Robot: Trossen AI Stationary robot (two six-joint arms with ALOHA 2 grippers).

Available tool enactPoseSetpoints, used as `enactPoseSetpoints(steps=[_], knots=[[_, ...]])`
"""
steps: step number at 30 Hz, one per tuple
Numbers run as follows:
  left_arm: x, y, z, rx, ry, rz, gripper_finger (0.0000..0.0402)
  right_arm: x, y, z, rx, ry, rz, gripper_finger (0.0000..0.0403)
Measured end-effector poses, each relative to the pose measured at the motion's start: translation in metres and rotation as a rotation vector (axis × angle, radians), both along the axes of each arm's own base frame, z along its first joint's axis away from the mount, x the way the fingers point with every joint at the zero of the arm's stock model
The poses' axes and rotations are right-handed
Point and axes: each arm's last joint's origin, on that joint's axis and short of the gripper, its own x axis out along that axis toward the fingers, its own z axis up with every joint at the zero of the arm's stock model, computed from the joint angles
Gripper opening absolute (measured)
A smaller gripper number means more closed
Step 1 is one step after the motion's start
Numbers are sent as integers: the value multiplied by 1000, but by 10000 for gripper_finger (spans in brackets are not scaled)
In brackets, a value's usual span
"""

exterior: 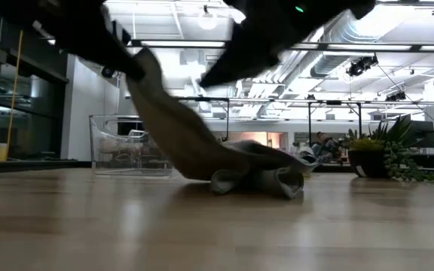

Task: Fold microfiber towels
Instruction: Fold the gray microfiber cloth

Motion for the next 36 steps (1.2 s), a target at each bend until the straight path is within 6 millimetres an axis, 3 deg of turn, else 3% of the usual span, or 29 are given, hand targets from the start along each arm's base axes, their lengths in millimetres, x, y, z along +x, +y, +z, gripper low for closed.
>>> enactPoseSetpoints(steps=[5, 14, 19, 28, 36], knots=[[-4, 1, -5, -10, 72, -12, 1, -22, 7, -12, 64, 249, 15, 227], [-4, 1, -6, -30, 76, -22, 0, -41, 34, -23, 163, 396, 54, 208], [-3, 0, -5, -35, 62, -22, 0, -50, 47, -27, 104, 439, 85, 193], [-3, 0, -5, -36, 58, -22, 0, -56, 55, -60, -118, 565, 116, 171], [-3, 0, -5, -36, 58, -22, 0, -55, 54, -64, -232, 539, 65, 144]])
